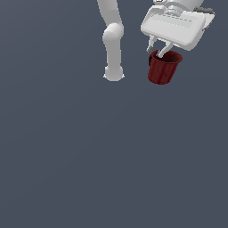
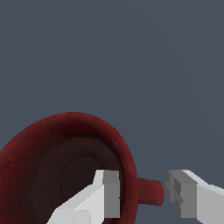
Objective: Pick up the object and move it to a goal position.
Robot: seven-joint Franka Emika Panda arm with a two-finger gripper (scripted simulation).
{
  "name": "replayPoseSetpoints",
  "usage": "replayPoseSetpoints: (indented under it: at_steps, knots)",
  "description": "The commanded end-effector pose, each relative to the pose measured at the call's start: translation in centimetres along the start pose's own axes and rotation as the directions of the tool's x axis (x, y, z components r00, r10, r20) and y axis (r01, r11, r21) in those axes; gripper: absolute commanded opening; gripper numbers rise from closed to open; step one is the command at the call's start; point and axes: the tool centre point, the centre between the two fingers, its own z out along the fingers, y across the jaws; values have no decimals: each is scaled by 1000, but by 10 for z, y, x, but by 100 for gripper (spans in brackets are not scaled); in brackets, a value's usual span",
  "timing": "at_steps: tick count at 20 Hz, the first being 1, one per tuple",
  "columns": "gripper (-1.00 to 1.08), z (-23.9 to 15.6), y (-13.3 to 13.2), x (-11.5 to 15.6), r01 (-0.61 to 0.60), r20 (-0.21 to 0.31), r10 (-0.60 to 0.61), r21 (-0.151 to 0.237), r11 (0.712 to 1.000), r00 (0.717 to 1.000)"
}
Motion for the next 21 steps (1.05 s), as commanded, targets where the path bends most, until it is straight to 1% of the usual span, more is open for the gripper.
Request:
replayPoseSetpoints:
  at_steps: [1,6,11,16,21]
  knots:
    - [-100,-24,-7,6,0,0,0,2,1000,1000]
    - [-100,-61,-18,16,1,-3,-1,4,1000,1000]
    - [-100,-84,-25,23,0,-6,0,4,1000,1000]
    - [-100,-97,-30,27,0,-8,0,4,1000,1000]
    - [-100,-101,-31,28,0,-9,0,4,1000,1000]
